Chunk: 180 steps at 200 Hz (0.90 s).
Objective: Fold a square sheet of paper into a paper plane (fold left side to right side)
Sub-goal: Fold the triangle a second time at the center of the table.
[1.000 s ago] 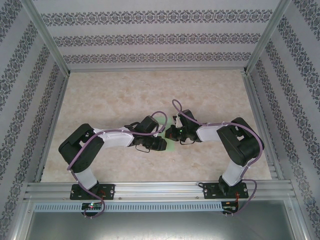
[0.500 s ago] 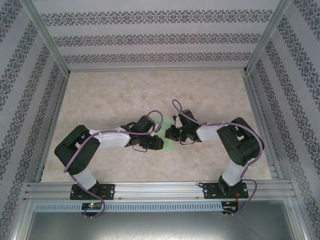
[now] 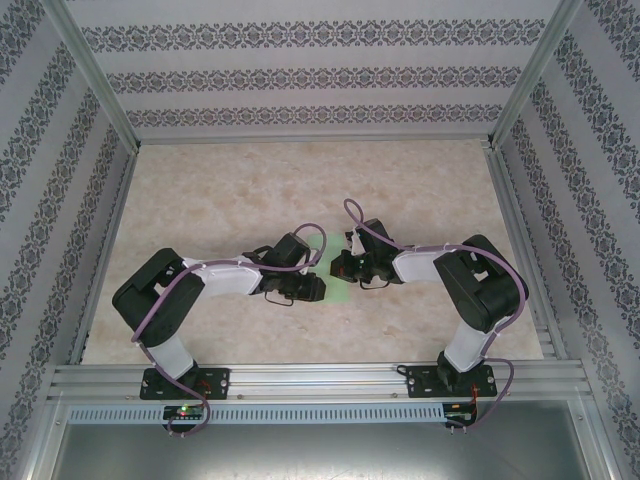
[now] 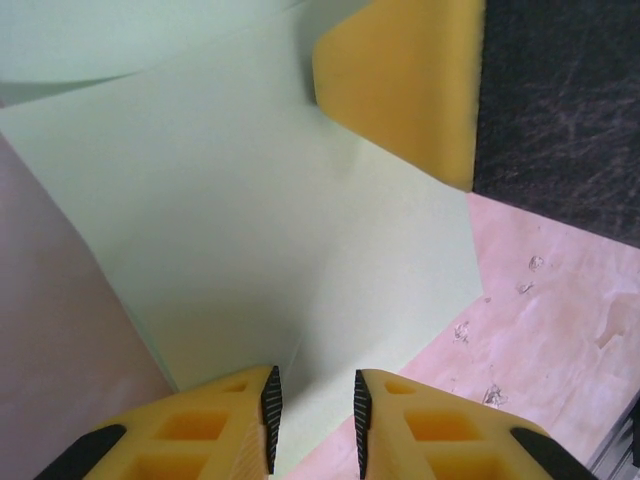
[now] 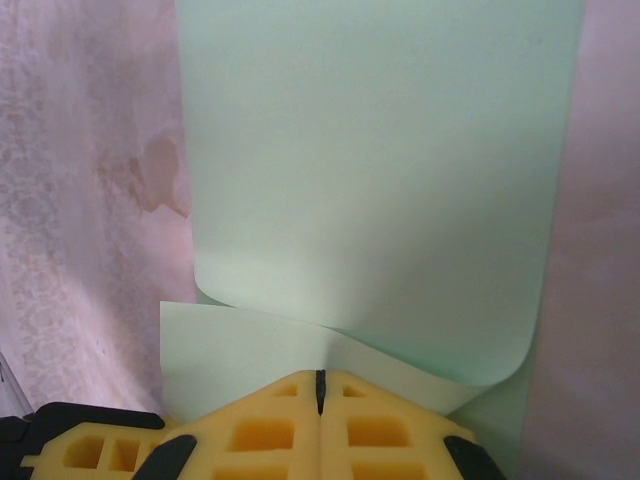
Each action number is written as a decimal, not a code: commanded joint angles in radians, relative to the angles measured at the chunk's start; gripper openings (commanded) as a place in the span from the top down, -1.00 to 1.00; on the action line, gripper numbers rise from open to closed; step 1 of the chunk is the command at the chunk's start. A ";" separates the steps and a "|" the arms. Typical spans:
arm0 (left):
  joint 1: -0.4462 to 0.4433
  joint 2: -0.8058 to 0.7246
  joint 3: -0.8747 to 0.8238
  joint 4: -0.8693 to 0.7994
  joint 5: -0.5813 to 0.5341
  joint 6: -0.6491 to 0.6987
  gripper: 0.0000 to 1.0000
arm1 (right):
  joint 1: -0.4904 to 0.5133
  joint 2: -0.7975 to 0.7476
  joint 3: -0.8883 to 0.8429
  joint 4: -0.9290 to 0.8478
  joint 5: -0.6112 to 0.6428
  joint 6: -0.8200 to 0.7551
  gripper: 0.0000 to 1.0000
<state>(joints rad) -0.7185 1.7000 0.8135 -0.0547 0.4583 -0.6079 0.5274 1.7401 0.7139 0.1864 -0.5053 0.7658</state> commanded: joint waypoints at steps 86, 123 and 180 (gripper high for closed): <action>0.010 -0.006 -0.086 0.030 -0.016 -0.021 0.50 | -0.014 -0.036 -0.001 -0.033 -0.005 -0.012 1.00; 0.005 0.016 -0.094 0.055 -0.009 -0.025 0.58 | 0.006 -0.135 -0.045 0.013 -0.004 0.008 1.00; 0.005 0.016 -0.086 0.025 -0.029 -0.010 0.60 | 0.097 -0.129 -0.072 0.042 0.075 0.020 1.00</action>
<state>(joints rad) -0.7177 1.6859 0.7502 0.0387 0.4473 -0.6189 0.6037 1.5959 0.6460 0.2043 -0.4736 0.7818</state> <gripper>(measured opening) 0.202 0.051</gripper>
